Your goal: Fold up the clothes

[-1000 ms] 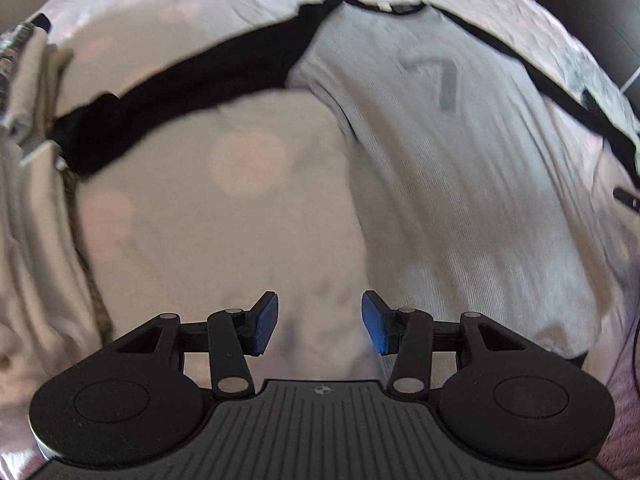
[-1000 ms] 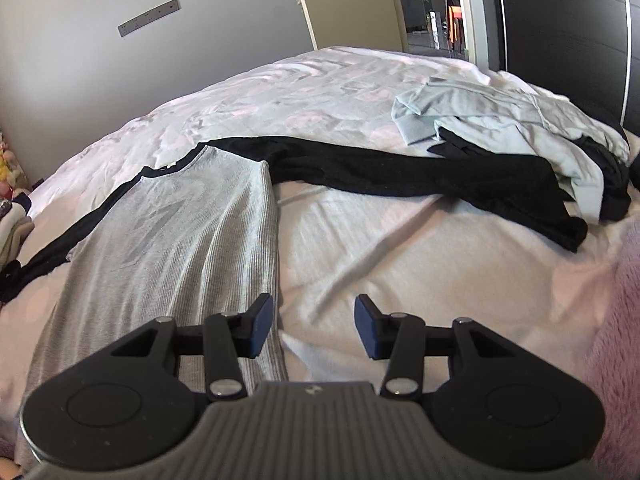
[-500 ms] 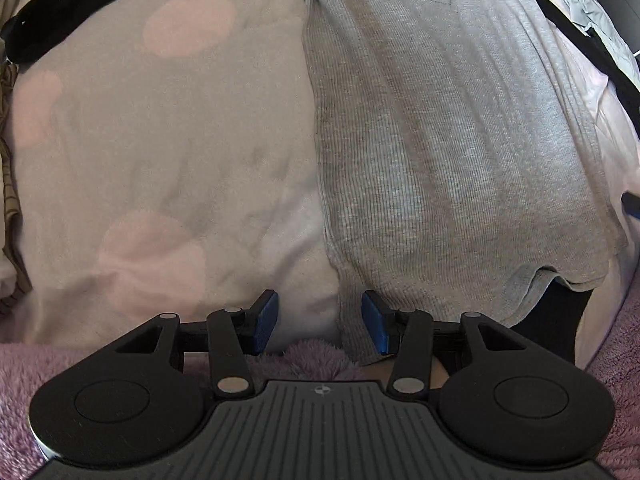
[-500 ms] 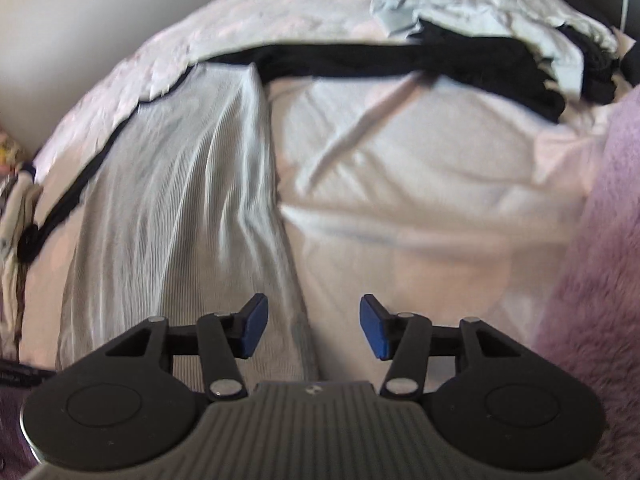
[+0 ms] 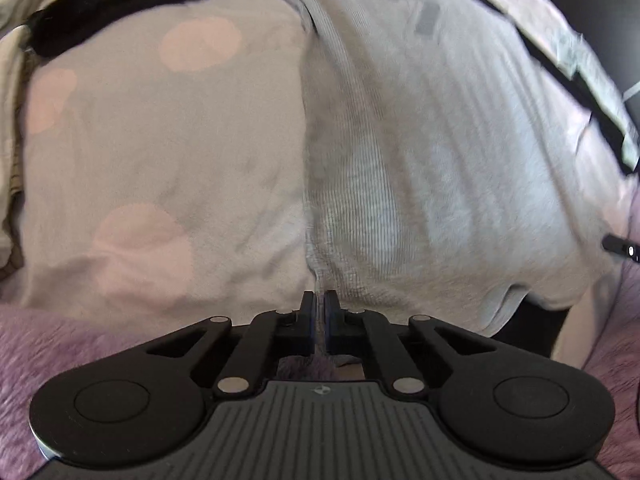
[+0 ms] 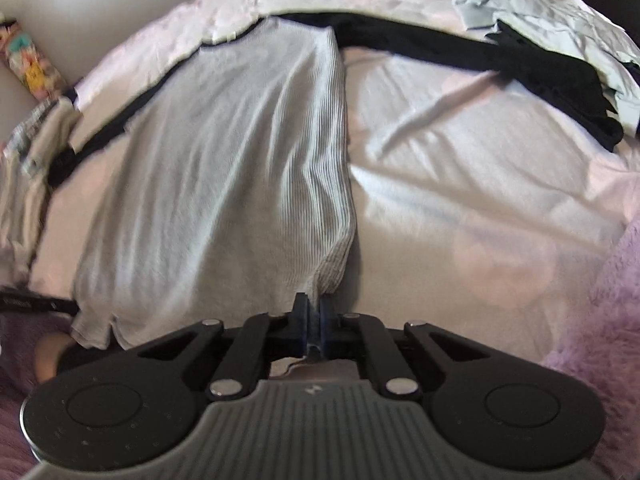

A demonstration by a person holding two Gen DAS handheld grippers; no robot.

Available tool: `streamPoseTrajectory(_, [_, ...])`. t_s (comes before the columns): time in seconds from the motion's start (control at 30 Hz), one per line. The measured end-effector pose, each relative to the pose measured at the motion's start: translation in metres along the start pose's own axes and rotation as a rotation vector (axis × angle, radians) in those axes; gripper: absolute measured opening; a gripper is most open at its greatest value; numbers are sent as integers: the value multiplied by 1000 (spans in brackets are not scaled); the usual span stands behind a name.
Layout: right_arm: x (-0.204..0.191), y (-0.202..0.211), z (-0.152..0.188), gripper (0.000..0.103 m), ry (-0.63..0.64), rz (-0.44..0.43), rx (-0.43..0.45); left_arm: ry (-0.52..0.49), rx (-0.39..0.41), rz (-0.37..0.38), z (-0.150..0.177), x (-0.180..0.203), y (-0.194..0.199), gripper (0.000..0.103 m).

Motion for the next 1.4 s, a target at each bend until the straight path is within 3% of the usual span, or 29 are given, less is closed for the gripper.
streamPoseTrajectory(0.13, [12,34,-22,6,-139,-72,120,86,108,94,-20,-7,41,1])
streamPoseTrajectory(0.23, [19,62,-42,6,-263,-152,212,113,156,124,-31,-5,65,1])
streamPoseTrajectory(0.37, [14,86,-59,6,-235,-133,271,150,220,163,-45,-2,97,1])
streamPoseTrajectory(0.43, [14,89,-58,6,-211,-107,256,166,249,181,-51,0,112,1])
streamPoseTrajectory(0.63, [29,75,-33,5,-177,-15,154,187,126,141,-19,-10,79,1])
streamPoseTrajectory(0.83, [43,45,-4,5,-148,60,36,148,68,69,-3,-11,58,1])
streamPoseTrajectory(1.2, [38,22,3,8,-50,139,1,114,51,30,-1,-8,37,2])
streamPoseTrajectory(1.3, [36,24,1,20,-45,132,14,106,56,35,-3,-7,41,5])
streamPoseTrajectory(1.4, [37,31,-7,35,-72,102,66,121,89,39,-11,-9,48,18])
Point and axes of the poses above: each gripper's, at about its wrist camera, not at the fingertips, and y roughly against the way its jaws point, x to its right, z to its underside, the point moved 3 cm from there along -y, roughly the way its jaws point, and after that the axes turned 11 degrees about x, right-handed, at the moved point
